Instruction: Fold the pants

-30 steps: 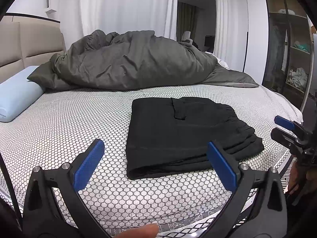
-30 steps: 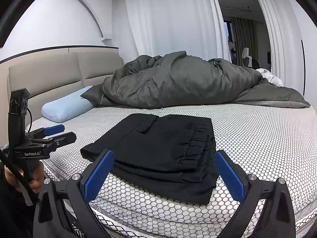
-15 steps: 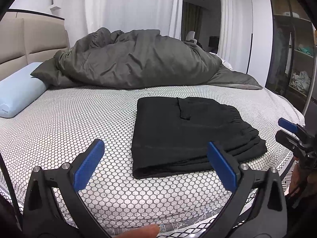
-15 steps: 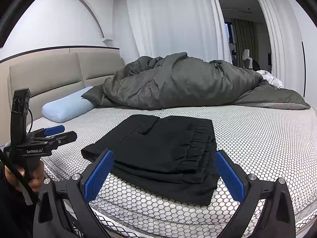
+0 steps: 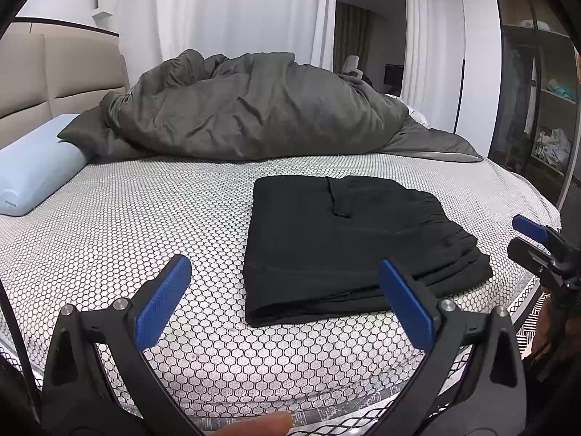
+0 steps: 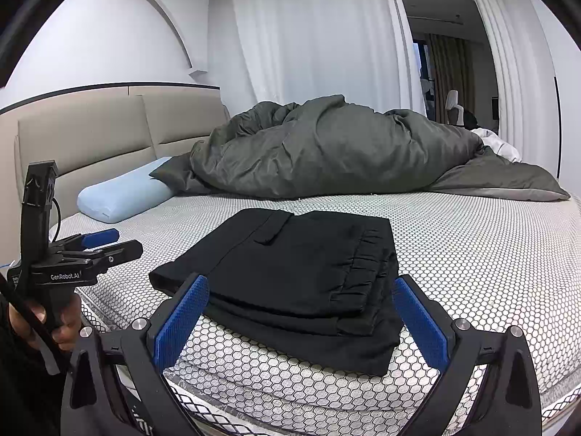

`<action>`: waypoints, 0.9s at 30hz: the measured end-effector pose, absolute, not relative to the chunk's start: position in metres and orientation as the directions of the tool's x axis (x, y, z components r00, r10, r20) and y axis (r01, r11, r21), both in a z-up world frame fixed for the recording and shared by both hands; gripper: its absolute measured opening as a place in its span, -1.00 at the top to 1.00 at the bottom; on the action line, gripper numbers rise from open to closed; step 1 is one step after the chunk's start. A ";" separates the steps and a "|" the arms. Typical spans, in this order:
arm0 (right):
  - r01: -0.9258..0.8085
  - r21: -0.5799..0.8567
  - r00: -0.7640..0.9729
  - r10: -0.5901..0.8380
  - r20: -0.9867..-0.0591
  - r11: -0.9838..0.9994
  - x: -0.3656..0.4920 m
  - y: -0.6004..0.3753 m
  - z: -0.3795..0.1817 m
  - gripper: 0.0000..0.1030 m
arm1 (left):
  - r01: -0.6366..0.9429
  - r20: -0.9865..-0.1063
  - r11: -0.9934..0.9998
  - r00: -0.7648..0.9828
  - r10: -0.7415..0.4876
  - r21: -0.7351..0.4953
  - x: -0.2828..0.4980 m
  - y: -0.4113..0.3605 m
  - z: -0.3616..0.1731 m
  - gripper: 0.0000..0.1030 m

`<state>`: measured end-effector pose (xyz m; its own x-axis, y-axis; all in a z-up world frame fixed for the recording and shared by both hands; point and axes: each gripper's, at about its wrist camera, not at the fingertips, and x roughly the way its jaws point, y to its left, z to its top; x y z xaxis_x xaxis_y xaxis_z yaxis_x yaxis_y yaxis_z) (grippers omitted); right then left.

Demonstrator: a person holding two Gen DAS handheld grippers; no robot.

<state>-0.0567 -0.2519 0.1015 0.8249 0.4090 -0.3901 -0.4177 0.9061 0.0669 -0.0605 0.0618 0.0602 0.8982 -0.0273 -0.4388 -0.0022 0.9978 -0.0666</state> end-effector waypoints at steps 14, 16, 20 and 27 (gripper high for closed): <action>-0.419 0.063 0.825 0.409 -0.390 0.906 -0.056 -0.251 0.100 -0.99 | 0.006 -0.439 0.998 0.898 -0.033 -0.063 -0.061 0.066 0.059 -0.99; -0.420 0.063 0.824 0.410 -0.391 0.905 -0.056 -0.252 0.100 -0.99 | 0.006 -0.439 0.998 0.898 -0.033 -0.062 -0.060 0.066 0.059 -0.98; -0.419 0.062 0.825 0.408 -0.392 0.906 -0.056 -0.252 0.100 -0.99 | 0.003 -0.444 0.998 0.896 -0.032 -0.066 -0.059 0.068 0.058 -0.98; -0.420 0.061 0.825 0.409 -0.391 0.906 -0.055 -0.253 0.099 -0.99 | 0.005 -0.434 0.998 0.900 -0.034 -0.068 -0.060 0.070 0.058 -0.98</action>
